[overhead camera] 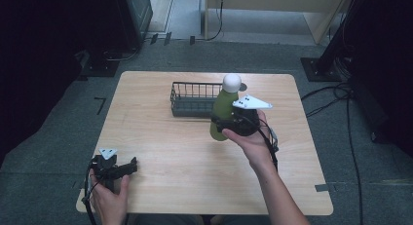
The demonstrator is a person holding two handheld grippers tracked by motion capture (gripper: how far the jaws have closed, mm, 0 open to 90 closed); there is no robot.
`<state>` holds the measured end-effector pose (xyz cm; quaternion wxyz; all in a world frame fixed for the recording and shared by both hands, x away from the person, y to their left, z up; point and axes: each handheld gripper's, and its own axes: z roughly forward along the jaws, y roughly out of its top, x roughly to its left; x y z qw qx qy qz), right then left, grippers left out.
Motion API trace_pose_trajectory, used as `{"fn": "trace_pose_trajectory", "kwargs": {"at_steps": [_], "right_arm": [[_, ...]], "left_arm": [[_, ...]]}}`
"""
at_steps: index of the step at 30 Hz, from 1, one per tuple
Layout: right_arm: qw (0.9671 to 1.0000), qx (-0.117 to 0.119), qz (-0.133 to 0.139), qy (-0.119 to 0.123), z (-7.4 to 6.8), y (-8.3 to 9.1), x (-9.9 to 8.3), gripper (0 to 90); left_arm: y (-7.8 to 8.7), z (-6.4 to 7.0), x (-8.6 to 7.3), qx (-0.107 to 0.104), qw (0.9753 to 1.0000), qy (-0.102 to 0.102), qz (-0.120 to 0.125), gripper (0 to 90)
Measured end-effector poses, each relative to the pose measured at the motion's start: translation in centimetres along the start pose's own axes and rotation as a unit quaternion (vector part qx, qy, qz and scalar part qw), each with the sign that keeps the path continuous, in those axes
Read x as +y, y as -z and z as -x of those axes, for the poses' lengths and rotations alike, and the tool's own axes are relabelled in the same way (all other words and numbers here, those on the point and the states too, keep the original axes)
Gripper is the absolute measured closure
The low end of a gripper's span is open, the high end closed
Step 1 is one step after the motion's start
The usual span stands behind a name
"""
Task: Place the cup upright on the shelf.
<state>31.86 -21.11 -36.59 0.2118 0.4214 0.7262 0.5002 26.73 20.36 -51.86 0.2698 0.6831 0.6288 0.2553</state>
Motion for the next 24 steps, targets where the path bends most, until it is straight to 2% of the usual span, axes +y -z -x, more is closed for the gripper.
{"fn": "trace_pose_trajectory", "kwargs": {"at_steps": [4, 11, 17, 24], "right_arm": [[1.0000, -0.006, 0.000, 0.003, 0.3, -0.7, 0.8, 20.3], [0.9999, -0.005, 0.006, -0.007, 0.9, -1.9, 2.2, 20.3], [0.9998, -0.013, 0.013, -0.001, 1.4, -2.8, 4.4, 20.3], [0.9996, -0.022, 0.015, -0.002, 1.9, -4.0, 6.1, 20.3]], "left_arm": [[0.0, 0.0, 0.0, 0.000, 1.0000, 0.000, 0.000, 0.1], [0.0, 0.0, 0.0, 0.000, 1.0000, 0.000, 0.000, 0.1], [0.0, 0.0, 0.0, 0.000, 1.0000, 0.000, 0.000, 0.1], [0.0, 0.0, 0.0, 0.000, 1.0000, 0.000, 0.000, 0.1]]}}
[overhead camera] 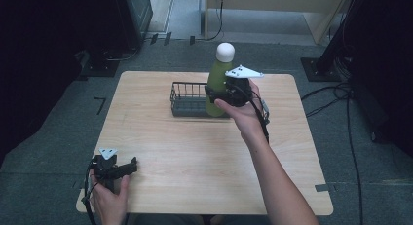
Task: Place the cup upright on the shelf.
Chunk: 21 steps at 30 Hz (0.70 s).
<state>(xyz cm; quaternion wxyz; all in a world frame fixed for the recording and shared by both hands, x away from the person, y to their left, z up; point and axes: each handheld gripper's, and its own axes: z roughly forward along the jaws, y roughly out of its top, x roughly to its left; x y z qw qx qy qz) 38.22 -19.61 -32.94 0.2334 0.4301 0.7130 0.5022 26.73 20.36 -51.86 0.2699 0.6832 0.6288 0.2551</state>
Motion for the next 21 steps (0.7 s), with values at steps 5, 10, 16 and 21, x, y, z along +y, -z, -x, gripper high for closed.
{"fn": "trace_pose_trajectory", "kwargs": {"at_steps": [5, 10, 16, 21], "right_arm": [[0.9999, -0.014, 0.006, -0.007, 1.0, -1.5, 1.4, 20.3], [0.9995, -0.026, 0.010, -0.014, 1.9, -2.6, 2.0, 20.3], [0.9985, -0.049, 0.013, -0.021, 3.3, -4.8, 2.2, 20.4], [0.9974, -0.065, 0.014, -0.027, 4.0, -5.8, 1.8, 20.3]], "left_arm": [[0.0, 0.0, 0.0, 0.000, 1.0000, 0.000, 0.000, 0.1], [0.0, 0.0, 0.0, 0.000, 1.0000, 0.000, 0.000, 0.1], [0.0, 0.0, 0.0, 0.000, 1.0000, -0.001, 0.000, 0.1], [0.0, 0.0, 0.0, 0.000, 1.0000, -0.001, 0.000, 0.1]]}}
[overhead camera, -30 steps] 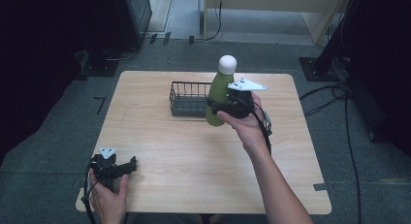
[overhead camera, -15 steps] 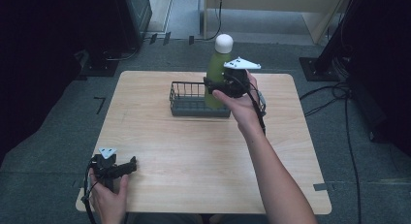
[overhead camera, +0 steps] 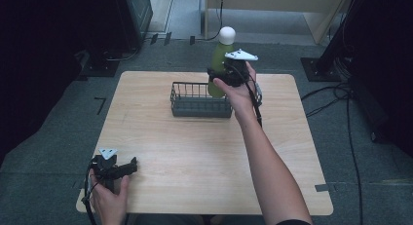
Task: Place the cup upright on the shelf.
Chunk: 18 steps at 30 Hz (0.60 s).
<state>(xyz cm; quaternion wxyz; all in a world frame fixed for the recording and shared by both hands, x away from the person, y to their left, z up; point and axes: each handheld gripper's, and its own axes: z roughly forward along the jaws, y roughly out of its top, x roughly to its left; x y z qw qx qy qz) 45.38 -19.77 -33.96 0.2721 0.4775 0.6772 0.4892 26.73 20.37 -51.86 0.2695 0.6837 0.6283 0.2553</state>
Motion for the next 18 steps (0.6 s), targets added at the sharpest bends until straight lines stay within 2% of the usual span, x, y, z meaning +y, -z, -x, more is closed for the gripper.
{"fn": "trace_pose_trajectory", "kwargs": {"at_steps": [2, 5, 11, 18], "right_arm": [[1.0000, -0.008, -0.002, -0.003, 0.3, -0.4, -0.2, 20.3], [0.9998, -0.007, -0.008, -0.014, 0.6, -1.0, -0.7, 20.3], [0.9999, -0.006, -0.013, -0.004, 0.3, -1.9, -1.9, 20.3], [0.9996, -0.009, -0.026, -0.010, 0.3, -2.8, -3.2, 20.3]], "left_arm": [[0.0, 0.0, 0.0, 0.000, 1.0000, 0.000, 0.000, 0.1], [0.0, 0.0, 0.0, 0.000, 1.0000, 0.000, 0.000, 0.1], [0.0, 0.0, 0.0, 0.000, 1.0000, 0.000, 0.000, 0.1], [0.0, 0.0, 0.0, 0.000, 1.0000, 0.000, 0.000, 0.1]]}}
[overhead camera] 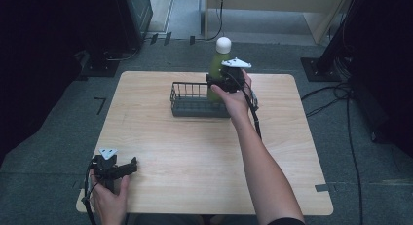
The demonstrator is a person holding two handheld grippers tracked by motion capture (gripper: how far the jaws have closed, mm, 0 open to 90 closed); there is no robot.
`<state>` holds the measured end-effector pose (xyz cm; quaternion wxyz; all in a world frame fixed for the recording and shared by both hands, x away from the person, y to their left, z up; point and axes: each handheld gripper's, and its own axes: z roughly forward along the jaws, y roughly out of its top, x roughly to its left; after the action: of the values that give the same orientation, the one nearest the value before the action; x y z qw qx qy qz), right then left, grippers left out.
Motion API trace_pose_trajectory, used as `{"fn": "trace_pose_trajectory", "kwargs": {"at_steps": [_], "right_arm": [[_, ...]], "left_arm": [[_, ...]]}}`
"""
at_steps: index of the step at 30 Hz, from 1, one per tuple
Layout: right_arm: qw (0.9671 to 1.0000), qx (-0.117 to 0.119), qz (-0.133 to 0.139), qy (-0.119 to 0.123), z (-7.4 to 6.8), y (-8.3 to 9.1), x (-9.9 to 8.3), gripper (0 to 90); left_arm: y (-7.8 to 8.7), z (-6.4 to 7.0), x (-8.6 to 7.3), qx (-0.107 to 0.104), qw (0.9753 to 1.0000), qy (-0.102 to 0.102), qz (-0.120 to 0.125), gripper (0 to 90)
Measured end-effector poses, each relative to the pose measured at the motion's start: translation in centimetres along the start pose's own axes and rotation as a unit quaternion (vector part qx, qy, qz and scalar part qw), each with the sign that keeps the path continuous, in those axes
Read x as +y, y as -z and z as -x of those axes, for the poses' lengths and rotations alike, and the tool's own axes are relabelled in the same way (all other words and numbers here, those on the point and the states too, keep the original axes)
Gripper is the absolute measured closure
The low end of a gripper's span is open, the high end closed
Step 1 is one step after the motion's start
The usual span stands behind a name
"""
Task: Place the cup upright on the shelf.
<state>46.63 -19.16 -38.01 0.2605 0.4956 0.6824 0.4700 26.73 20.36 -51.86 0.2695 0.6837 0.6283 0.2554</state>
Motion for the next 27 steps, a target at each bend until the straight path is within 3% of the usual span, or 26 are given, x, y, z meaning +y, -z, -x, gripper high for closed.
{"fn": "trace_pose_trajectory", "kwargs": {"at_steps": [9, 14, 27], "right_arm": [[1.0000, 0.003, -0.007, 0.000, 0.1, -0.8, -1.5, 20.2], [0.9999, 0.009, -0.006, 0.009, 0.0, -0.8, -1.5, 20.0], [0.9995, 0.025, -0.018, 0.003, 0.0, -0.1, -1.4, 17.4]], "left_arm": [[0.0, 0.0, 0.0, 0.000, 1.0000, 0.000, 0.000, 0.1], [0.0, 0.0, 0.0, 0.000, 1.0000, 0.000, 0.000, 0.1], [0.0, 0.0, 0.0, 0.000, 1.0000, 0.000, 0.000, 0.1]]}}
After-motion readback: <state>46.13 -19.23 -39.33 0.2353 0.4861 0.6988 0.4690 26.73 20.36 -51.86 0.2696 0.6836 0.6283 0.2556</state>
